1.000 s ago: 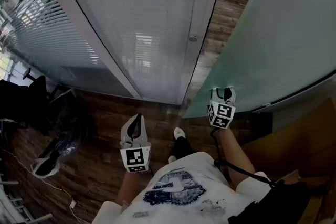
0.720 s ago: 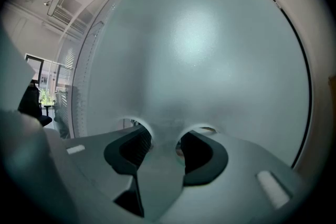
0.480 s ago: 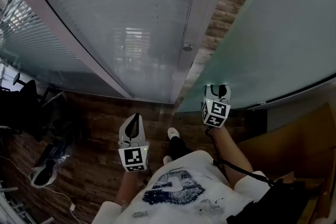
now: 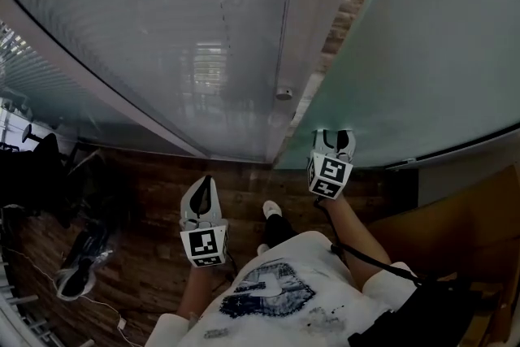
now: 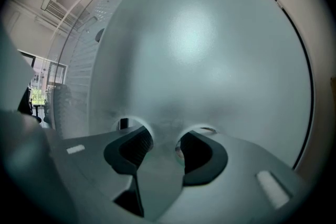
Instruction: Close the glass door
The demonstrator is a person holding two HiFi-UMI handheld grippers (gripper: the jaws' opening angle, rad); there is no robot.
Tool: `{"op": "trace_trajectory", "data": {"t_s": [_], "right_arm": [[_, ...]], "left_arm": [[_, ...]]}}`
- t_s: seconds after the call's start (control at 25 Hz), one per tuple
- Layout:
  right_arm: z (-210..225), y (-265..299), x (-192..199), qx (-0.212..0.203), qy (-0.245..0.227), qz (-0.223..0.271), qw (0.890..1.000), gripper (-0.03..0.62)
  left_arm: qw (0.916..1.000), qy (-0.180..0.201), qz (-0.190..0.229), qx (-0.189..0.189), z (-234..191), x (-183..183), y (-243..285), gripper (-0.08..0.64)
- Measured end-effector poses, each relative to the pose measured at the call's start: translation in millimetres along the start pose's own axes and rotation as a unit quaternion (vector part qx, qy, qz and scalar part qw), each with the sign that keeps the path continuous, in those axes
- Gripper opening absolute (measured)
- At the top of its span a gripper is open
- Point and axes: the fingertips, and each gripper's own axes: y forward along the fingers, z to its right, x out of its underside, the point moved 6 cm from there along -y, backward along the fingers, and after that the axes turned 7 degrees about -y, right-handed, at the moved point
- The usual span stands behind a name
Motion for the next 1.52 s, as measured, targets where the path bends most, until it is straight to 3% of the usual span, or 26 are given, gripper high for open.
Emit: {"op": "trace_trajectory", "data": {"t_s": [0.76,1.52], "right_arm": [[-5.4,42.9,-10.9,0.001,0.006,0.010,1.000,0.176],[-6.4,48.0,-15.2,-0.002,-0.002,0.022,1.000,0.175]], "left_arm": [[0.9991,0.033,0.017,-0.018,12.2,-34.9,38.7,0.003],[0.9985,0.047,0.012,0.025,42.9,-45.7,76.3,0.003]]}}
